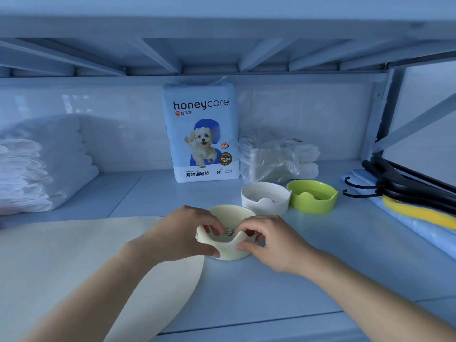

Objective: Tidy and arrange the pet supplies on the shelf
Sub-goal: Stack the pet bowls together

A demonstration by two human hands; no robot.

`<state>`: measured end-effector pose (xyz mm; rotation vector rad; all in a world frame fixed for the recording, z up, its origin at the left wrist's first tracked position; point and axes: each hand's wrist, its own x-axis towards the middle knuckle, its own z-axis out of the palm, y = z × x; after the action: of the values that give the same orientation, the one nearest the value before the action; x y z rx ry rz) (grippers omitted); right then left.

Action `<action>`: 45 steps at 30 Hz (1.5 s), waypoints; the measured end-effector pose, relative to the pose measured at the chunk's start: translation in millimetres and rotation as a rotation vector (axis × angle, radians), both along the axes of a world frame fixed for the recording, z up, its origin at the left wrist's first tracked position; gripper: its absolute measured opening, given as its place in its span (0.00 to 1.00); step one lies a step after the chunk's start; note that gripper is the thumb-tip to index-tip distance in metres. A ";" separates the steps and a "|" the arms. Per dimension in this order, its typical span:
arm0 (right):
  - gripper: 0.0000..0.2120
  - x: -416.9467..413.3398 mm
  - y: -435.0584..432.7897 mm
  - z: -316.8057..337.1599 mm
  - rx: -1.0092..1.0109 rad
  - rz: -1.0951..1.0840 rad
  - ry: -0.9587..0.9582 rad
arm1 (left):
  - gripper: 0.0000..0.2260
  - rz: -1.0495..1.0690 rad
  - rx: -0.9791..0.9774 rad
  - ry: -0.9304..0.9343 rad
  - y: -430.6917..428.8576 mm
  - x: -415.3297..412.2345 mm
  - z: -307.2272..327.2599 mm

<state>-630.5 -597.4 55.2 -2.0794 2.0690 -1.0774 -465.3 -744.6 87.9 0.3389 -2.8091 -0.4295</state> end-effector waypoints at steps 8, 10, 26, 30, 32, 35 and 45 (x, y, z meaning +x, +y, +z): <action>0.05 -15.2 1.7 12.5 -0.056 0.015 -0.055 | 0.08 0.065 -0.083 0.066 7.0 -7.5 6.0; 0.06 -22.6 4.5 19.4 -0.096 0.017 -0.064 | 0.09 0.072 -0.149 0.118 11.3 -11.1 12.2; 0.10 -123.6 51.5 88.5 -0.060 -0.290 0.400 | 0.10 -0.024 -0.324 0.460 63.9 -148.6 42.9; 0.11 -150.8 60.8 96.6 -0.025 -0.345 0.415 | 0.20 -0.014 -0.119 0.603 65.8 -176.6 32.5; 0.10 -163.8 63.9 96.9 0.036 -0.374 0.420 | 0.28 0.052 -0.047 0.556 59.3 -183.7 25.4; 0.09 -175.4 65.9 90.1 0.087 -0.403 0.386 | 0.32 0.143 -0.012 0.404 51.0 -191.3 10.3; 0.10 -195.7 63.1 74.3 0.098 -0.456 0.321 | 0.12 0.397 -0.156 0.072 55.7 -200.7 -26.3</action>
<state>-826.2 -534.2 129.6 -1.8833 2.7817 -0.6771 -666.0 -688.8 61.6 0.8063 -2.5944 -0.1304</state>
